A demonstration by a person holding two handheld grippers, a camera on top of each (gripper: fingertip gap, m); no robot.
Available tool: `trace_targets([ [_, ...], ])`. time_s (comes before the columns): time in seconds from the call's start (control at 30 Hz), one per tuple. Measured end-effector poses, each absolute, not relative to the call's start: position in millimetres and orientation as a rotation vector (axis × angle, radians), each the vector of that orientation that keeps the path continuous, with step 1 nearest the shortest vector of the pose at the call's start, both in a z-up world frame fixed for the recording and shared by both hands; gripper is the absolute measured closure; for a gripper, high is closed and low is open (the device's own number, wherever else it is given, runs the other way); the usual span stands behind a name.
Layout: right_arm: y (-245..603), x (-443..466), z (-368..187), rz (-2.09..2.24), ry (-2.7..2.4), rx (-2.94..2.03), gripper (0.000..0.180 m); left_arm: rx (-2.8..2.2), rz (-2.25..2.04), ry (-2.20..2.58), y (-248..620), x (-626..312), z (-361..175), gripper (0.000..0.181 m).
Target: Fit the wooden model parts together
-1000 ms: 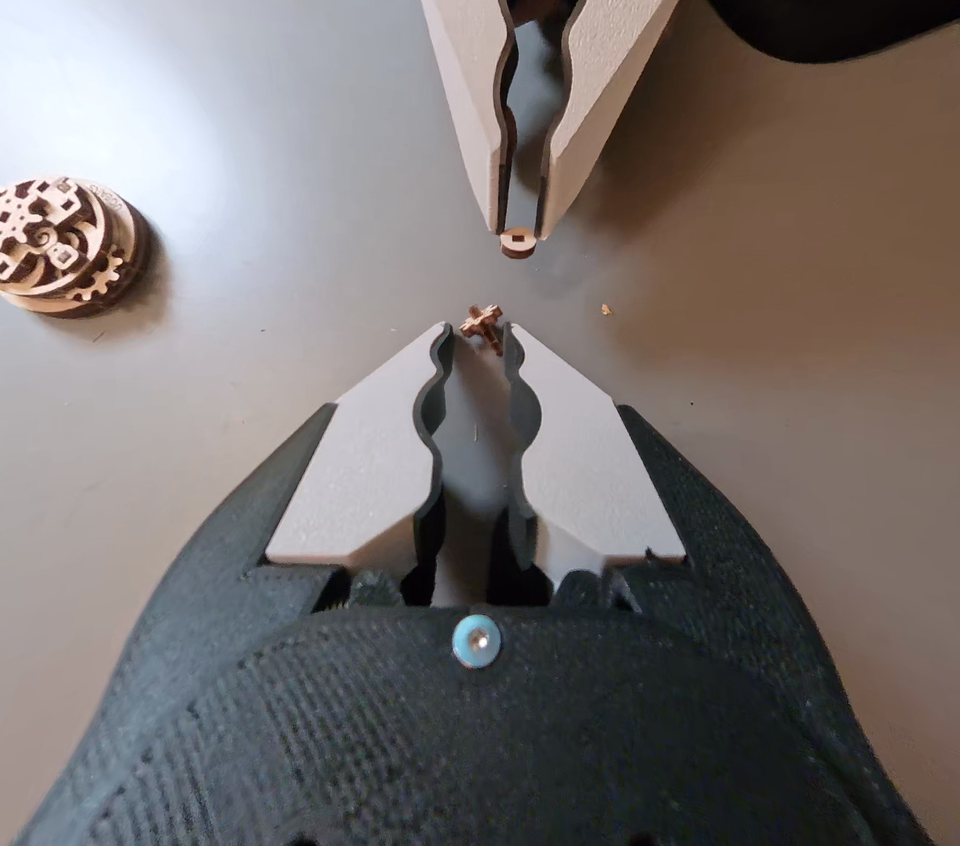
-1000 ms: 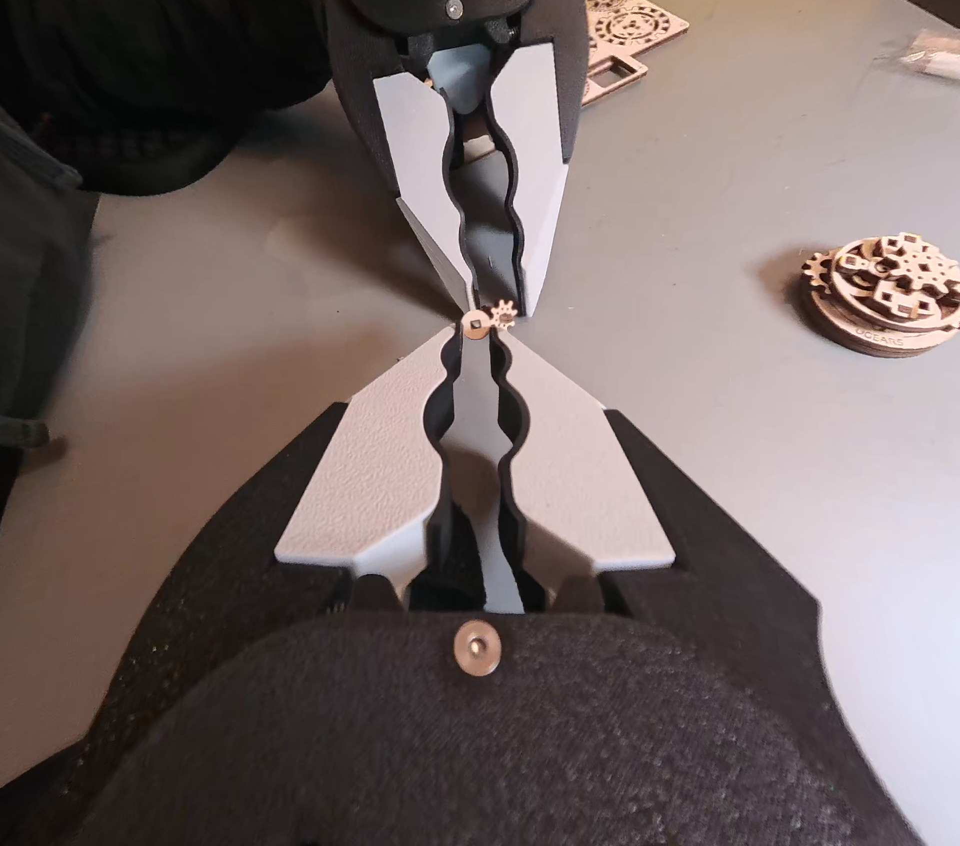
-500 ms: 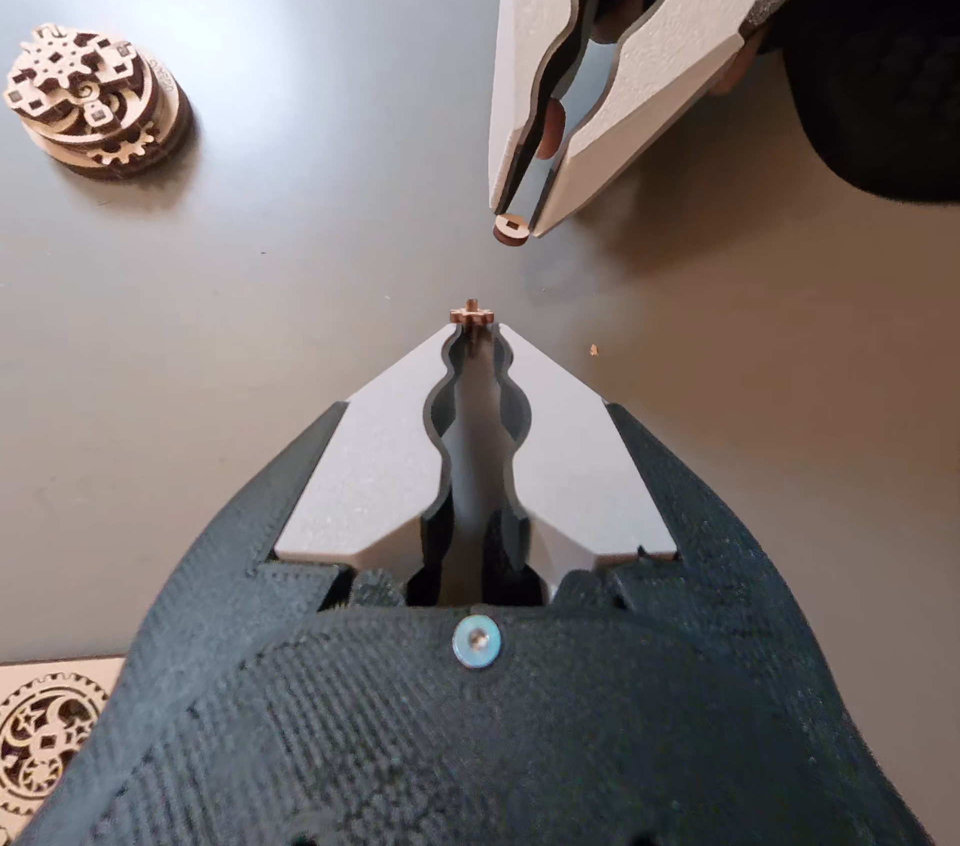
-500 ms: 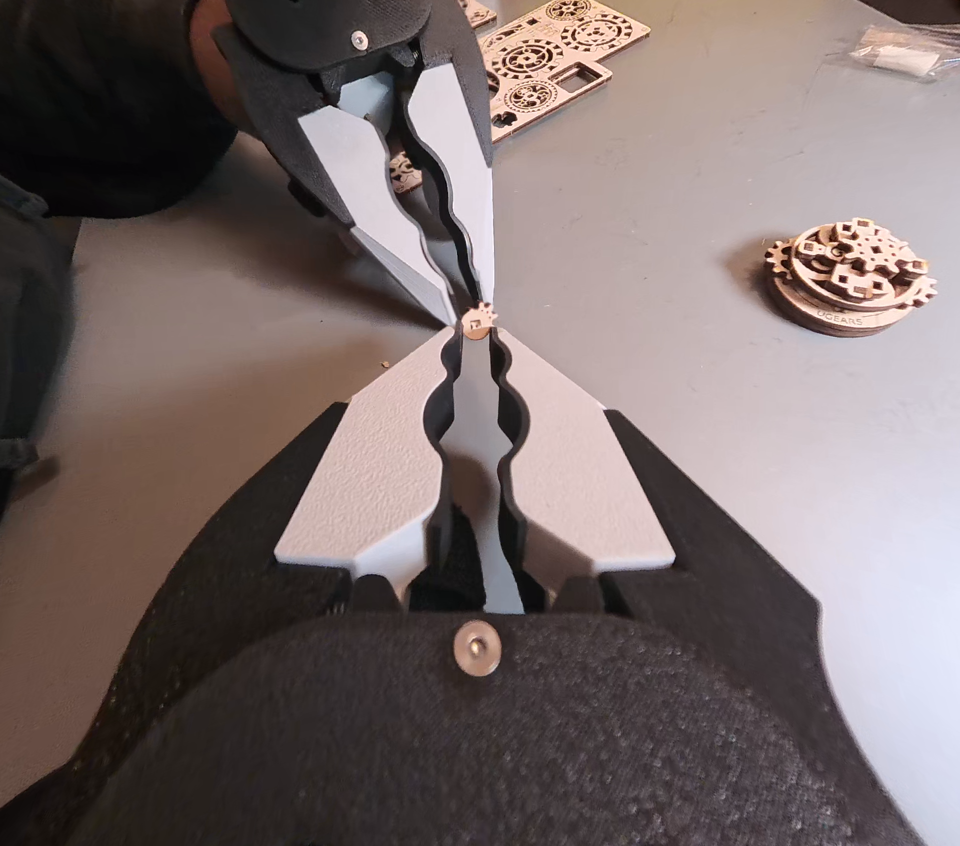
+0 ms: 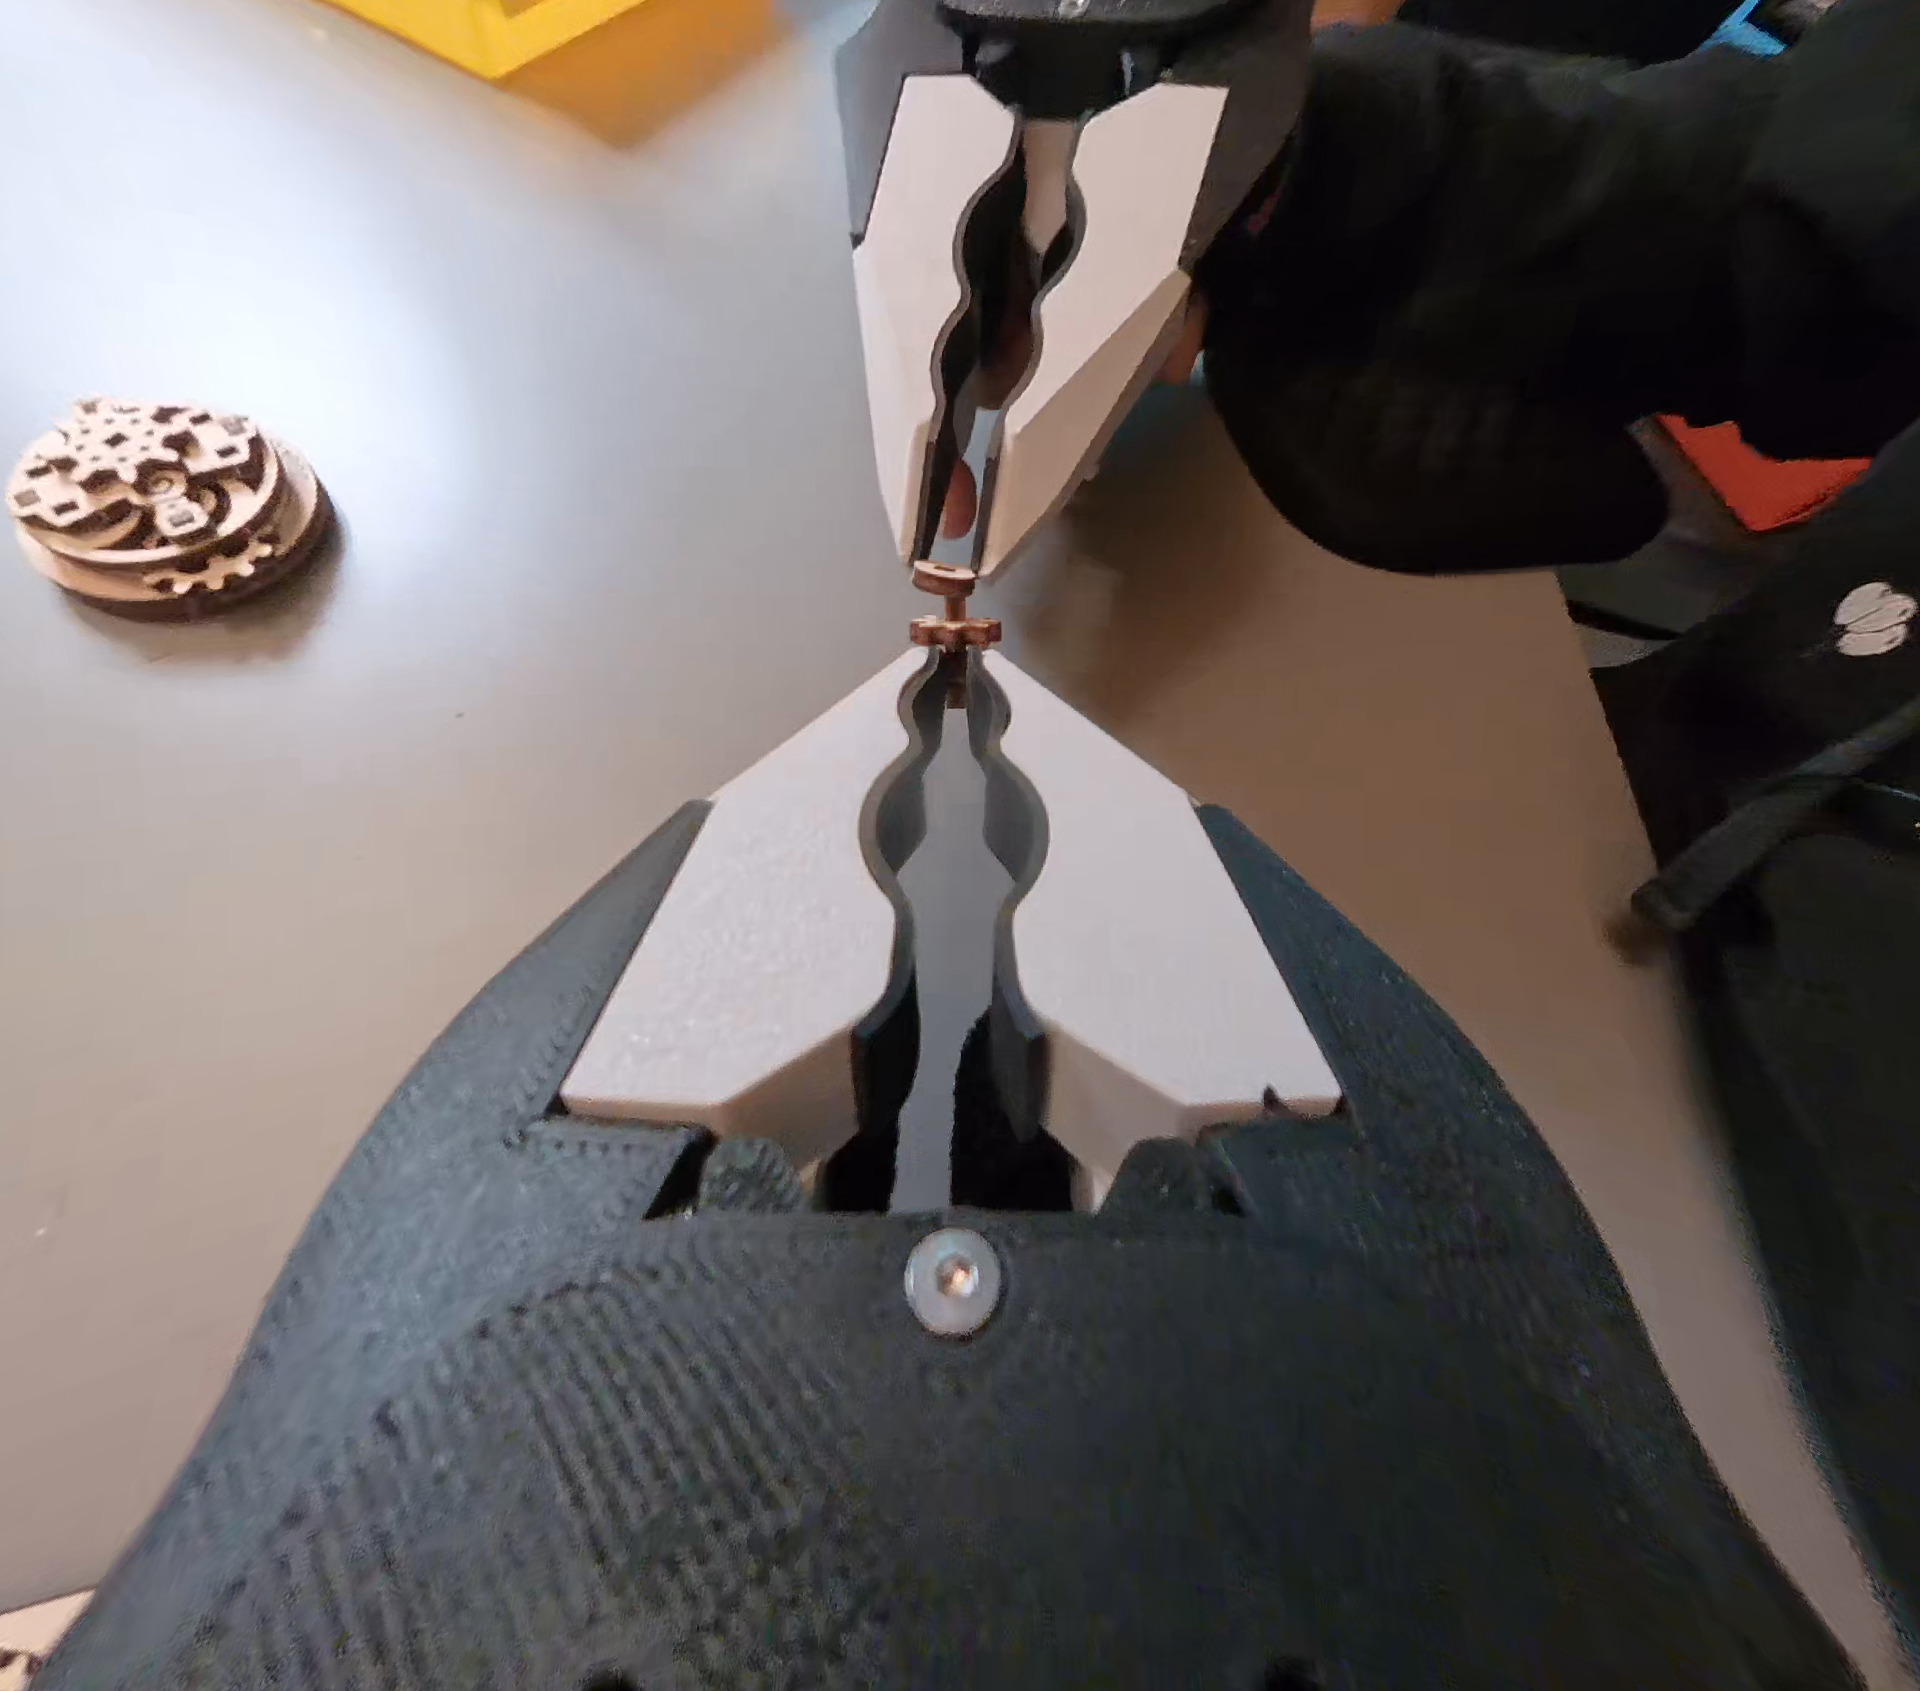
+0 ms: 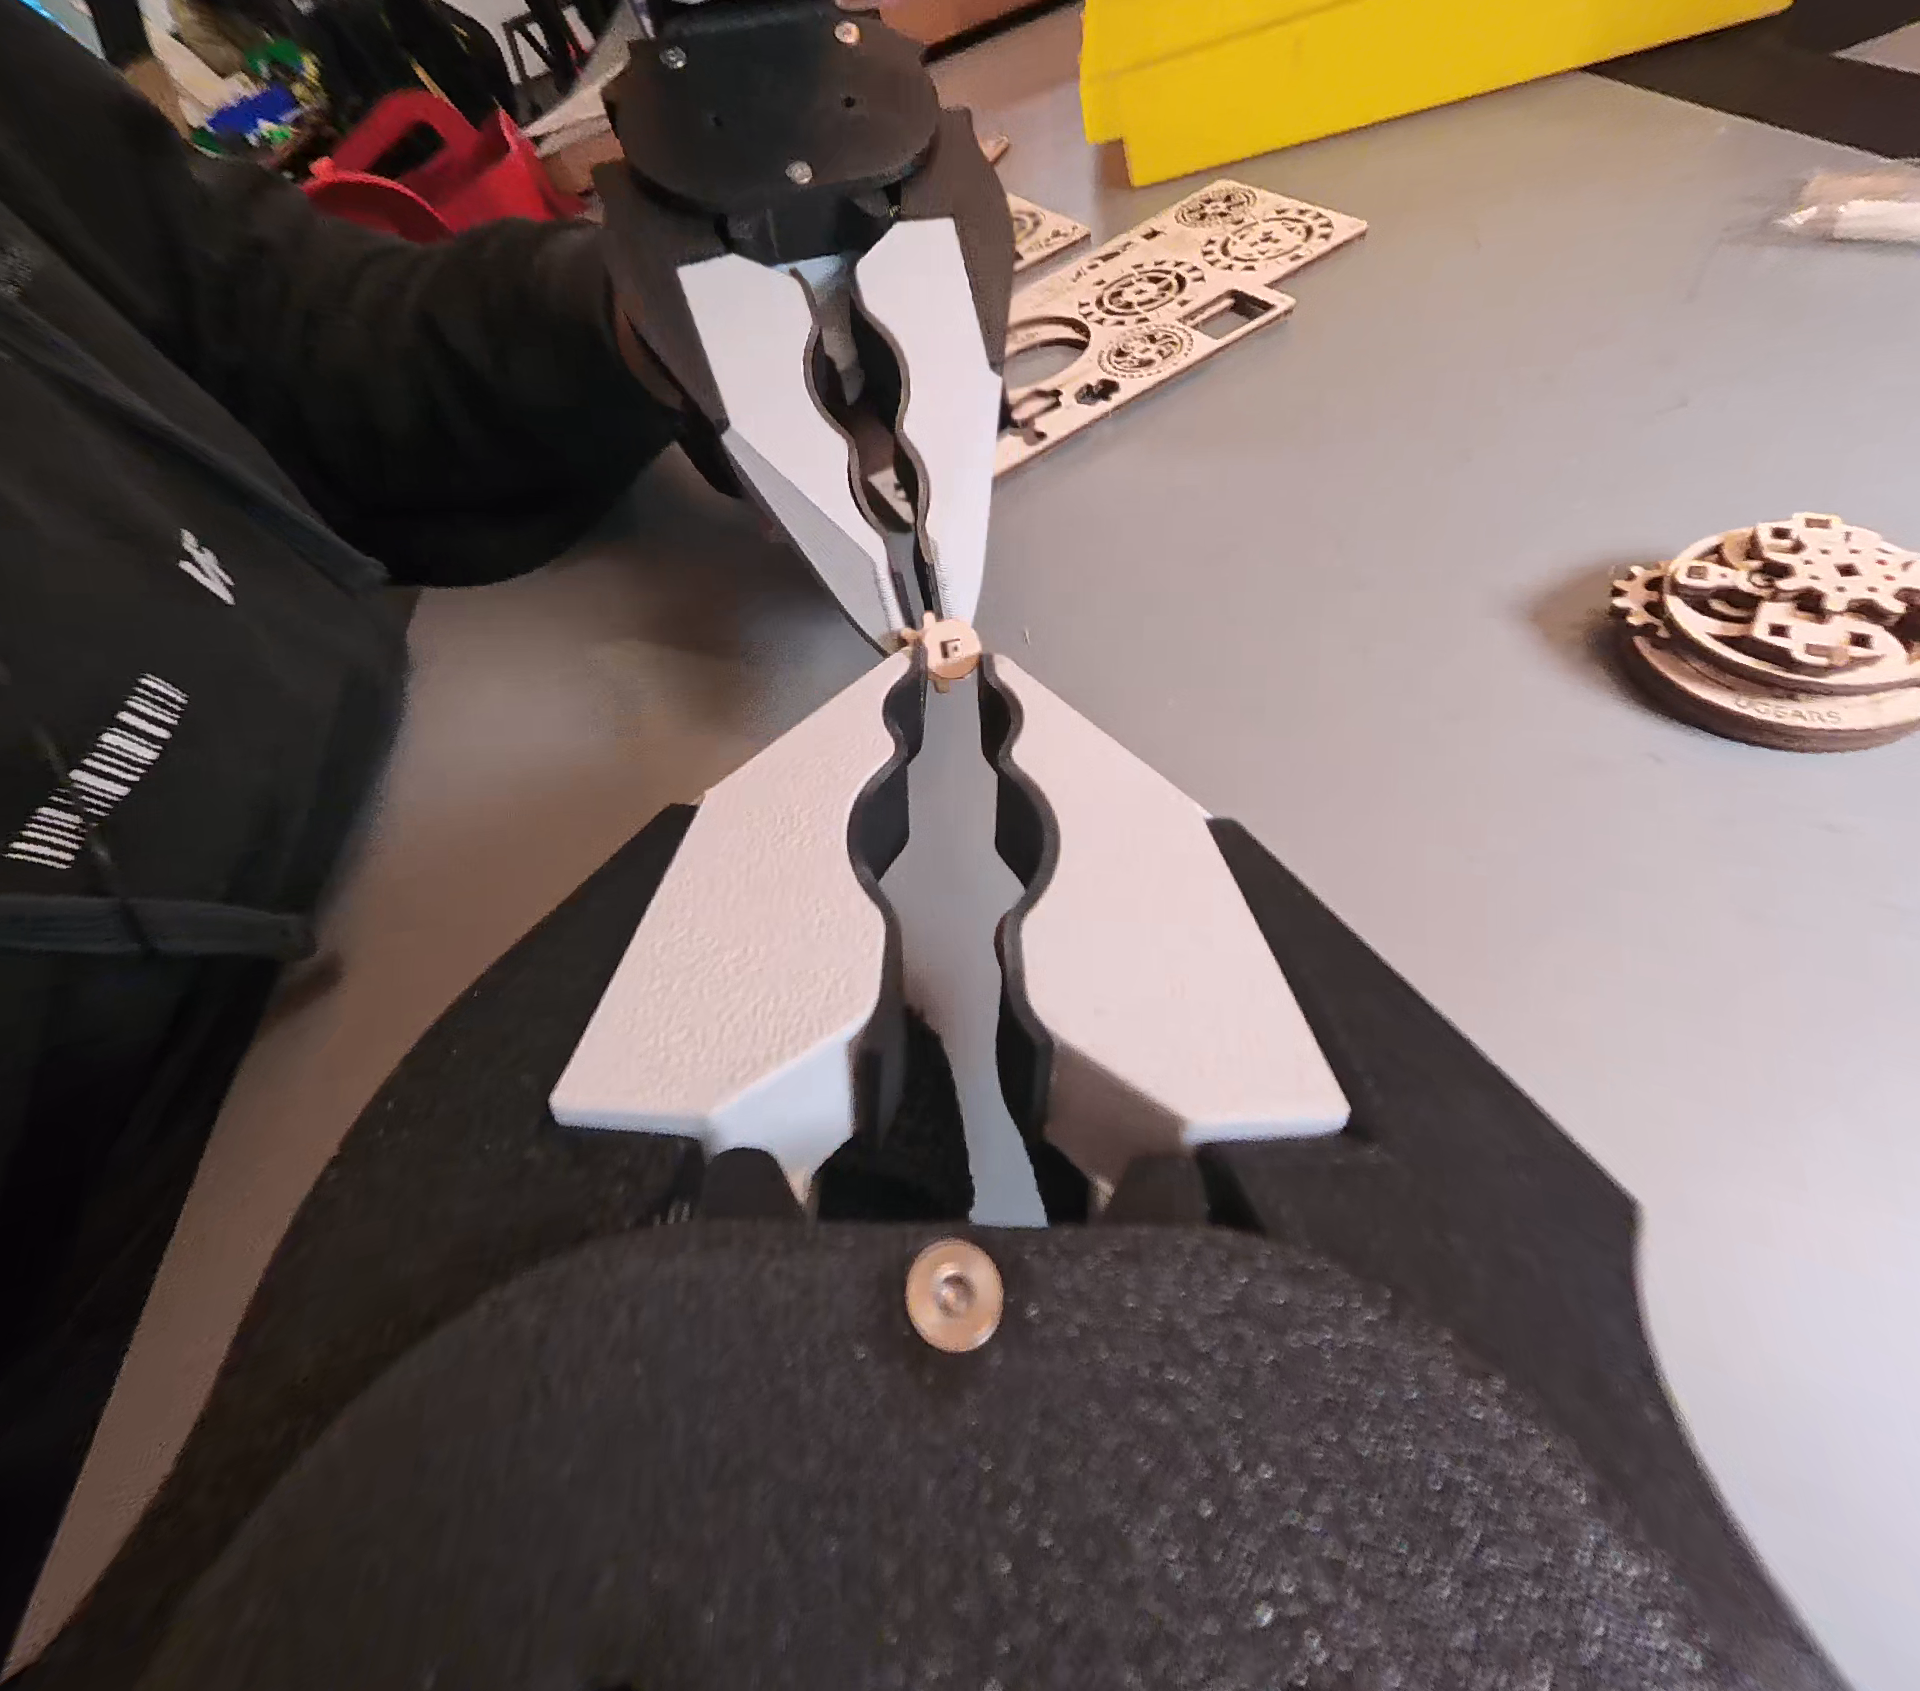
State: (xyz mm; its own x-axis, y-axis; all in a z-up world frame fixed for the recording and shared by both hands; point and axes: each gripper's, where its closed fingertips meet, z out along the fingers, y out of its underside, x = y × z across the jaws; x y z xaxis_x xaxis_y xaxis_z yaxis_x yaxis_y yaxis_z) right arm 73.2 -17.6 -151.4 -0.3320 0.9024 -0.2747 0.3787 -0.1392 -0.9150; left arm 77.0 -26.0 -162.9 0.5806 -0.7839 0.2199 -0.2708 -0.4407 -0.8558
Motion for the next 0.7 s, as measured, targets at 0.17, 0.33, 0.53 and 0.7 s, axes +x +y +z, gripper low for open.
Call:
trace_targets([
  [0.17, -24, 74, -143, 1.556, -1.663, -1.403, 0.173, -1.923, -0.841, 0.832, -29, 79, -155, 0.179],
  [0.33, -28, 76, -140, 1.553, -1.689, -1.377, 0.173, -1.879, -0.858, 0.853, -33, 80, -151, 0.179],
  [0.53, -33, 80, -147, 1.459, -1.793, -1.374, 0.173, -1.886, -0.814, 0.929, -37, 84, -158, 0.179],
  [0.7, -36, 81, -156, 1.362, -1.869, -1.372, 0.173, -1.907, -0.771, 0.992, -40, 85, -166, 0.179],
])
